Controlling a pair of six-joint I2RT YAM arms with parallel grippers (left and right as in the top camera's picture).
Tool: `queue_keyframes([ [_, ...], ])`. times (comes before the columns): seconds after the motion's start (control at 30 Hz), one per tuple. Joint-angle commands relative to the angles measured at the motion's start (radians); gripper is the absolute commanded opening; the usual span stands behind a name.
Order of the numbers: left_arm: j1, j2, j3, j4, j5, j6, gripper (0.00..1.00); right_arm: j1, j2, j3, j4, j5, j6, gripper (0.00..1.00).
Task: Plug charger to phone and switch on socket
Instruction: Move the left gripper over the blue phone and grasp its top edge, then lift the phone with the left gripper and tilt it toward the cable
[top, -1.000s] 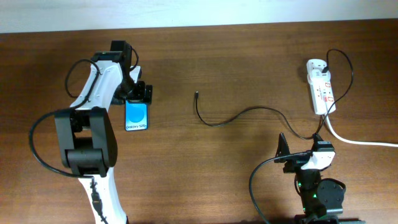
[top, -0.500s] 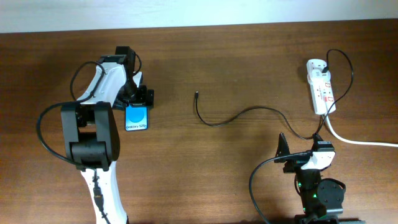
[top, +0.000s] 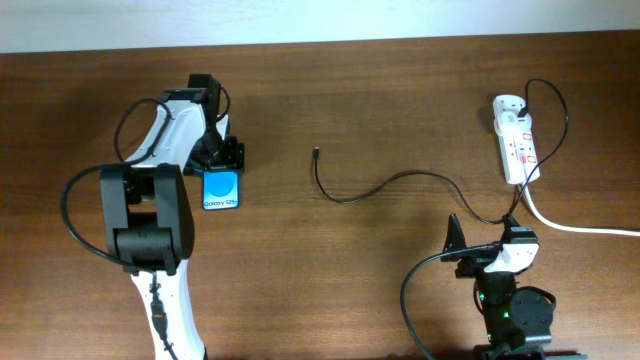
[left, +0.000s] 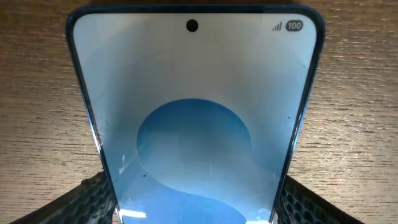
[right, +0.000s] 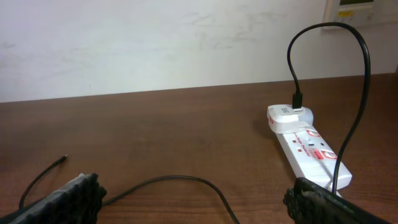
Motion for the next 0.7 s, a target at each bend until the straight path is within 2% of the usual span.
queue_keyframes([
  [0.0,-0.014,0.018,0.027,-0.005,0.016,-0.028,0.82,-0.007,-0.007,-0.005,-0.007,0.009,0.0,0.98],
  [0.17,-0.014,0.018,0.15,-0.101,0.032,-0.035,0.79,-0.007,-0.007,-0.005,-0.007,0.009,0.0,0.98],
  [0.23,-0.014,0.018,0.19,-0.129,0.072,-0.035,0.76,-0.007,-0.007,-0.005,-0.007,0.009,0.0,0.98],
  [0.47,-0.014,0.018,0.208,-0.144,0.226,-0.046,0.74,-0.007,-0.007,-0.005,-0.007,0.009,0.0,0.98],
  [0.6,-0.014,0.018,0.208,-0.143,0.302,-0.091,0.67,-0.007,-0.007,-0.005,-0.007,0.009,0.0,0.98],
  [0.67,-0.014,0.018,0.208,-0.135,0.348,-0.098,0.6,-0.007,-0.007,-0.005,-0.007,0.009,0.0,0.98],
])
